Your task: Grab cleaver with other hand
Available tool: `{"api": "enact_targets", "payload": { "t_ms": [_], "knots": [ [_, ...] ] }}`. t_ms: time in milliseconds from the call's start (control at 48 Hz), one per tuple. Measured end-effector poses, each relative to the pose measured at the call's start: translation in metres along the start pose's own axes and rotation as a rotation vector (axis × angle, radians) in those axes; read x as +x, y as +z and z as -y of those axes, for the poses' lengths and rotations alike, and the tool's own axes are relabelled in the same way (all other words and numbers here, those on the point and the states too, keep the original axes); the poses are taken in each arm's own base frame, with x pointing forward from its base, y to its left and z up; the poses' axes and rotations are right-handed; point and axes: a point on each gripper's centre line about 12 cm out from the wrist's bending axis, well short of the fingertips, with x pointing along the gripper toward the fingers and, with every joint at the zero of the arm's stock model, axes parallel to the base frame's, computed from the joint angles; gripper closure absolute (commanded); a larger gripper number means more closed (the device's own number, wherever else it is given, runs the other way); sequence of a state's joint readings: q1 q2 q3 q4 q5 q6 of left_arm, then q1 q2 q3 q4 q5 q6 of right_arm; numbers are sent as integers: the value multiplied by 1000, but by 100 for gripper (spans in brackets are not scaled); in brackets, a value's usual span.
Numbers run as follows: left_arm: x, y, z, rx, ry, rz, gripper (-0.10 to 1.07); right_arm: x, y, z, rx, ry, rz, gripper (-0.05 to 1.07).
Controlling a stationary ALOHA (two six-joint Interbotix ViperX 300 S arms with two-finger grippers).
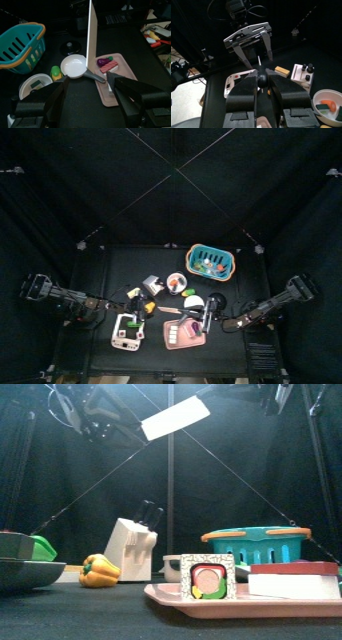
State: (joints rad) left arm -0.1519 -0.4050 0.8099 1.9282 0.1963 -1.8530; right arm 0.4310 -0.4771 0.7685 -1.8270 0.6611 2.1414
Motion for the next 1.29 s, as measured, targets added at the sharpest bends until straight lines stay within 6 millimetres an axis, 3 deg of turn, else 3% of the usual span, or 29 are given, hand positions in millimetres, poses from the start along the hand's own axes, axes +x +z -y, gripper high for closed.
{"api": "enact_targets", "payload": {
  "t_ms": [312, 771, 1083, 1292],
  "knots": [
    [1, 3, -1, 12, 9, 11, 30, 1, 0, 0, 0, 1, -2, 59],
    [6, 10, 6, 68, -15, 27, 35, 3, -3, 1, -6, 2, -14, 58],
    [10, 7, 8, 68, -17, 14, 65, 3, -3, 1, -6, 2, -14, 58],
    [10, 7, 9, 69, -15, 13, 66, 4, -4, 1, 8, -2, -24, 55]
  ]
}}
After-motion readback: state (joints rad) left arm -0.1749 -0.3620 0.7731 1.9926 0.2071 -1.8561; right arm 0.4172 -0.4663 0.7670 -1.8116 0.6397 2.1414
